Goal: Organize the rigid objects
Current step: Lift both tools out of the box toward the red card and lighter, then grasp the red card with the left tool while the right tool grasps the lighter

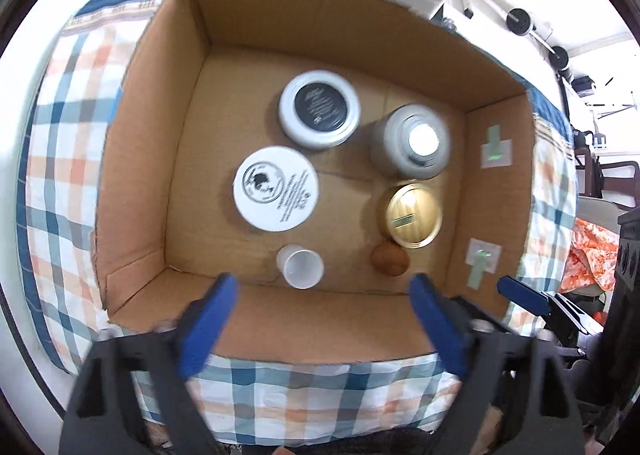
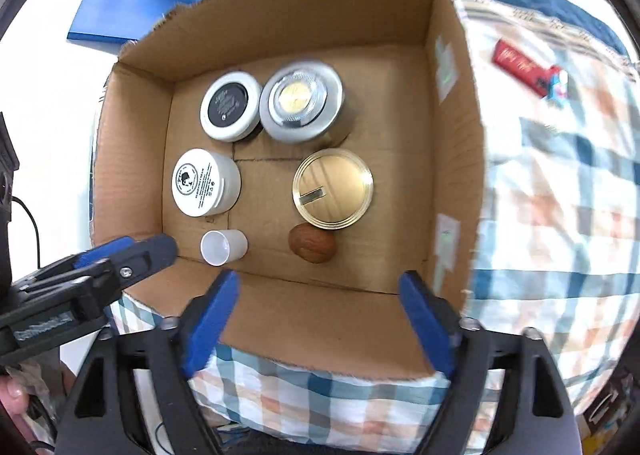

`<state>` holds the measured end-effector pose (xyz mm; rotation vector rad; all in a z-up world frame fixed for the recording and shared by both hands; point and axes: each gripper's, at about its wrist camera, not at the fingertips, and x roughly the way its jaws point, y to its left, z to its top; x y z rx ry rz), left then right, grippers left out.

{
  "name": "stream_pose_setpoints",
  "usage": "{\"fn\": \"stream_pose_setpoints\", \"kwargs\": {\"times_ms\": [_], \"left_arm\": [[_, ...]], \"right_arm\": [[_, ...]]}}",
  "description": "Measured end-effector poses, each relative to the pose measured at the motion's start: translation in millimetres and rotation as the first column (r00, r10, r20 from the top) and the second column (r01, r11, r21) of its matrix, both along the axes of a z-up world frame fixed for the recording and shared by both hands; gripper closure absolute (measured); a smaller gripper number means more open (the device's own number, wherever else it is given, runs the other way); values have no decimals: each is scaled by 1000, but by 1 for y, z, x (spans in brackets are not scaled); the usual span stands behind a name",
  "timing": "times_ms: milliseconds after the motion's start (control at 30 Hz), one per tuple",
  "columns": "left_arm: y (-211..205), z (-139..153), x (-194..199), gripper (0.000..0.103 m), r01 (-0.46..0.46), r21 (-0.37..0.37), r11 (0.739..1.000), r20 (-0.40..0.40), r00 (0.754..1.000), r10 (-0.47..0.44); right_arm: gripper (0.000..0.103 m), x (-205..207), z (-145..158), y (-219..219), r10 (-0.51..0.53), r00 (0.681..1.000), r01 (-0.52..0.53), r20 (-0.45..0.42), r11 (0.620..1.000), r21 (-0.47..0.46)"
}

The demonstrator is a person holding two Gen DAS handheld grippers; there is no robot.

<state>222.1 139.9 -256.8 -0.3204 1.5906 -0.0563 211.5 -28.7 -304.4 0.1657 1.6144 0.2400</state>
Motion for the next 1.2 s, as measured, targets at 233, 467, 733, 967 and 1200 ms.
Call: {"fn": "stream_pose_setpoints", "kwargs": {"times_ms": [233, 467, 733, 967, 1200], "left_arm": [[-18, 32, 0, 1, 47, 86, 995, 74, 996, -53], [-33, 54, -4, 1, 40, 137, 990, 126, 990, -57], [-81, 81, 28, 1, 86, 140, 986, 188, 976, -111], [-154, 61, 85, 1, 168, 202, 965, 170, 964, -203], [-218, 23, 141, 1, 246, 292, 924, 109, 951, -288]], "right_arm": [[5, -3, 32, -14, 33, 999, -32, 41, 999, -31], [5, -2, 55, -22, 48, 995, -46, 86, 999, -21], [5, 14, 75, -81, -72, 990, 71, 122, 997, 14], [5, 46, 55, -179, -247, 962, 254, 115, 966, -49], [7, 86, 9, -243, -366, 928, 369, 70, 929, -30]]}}
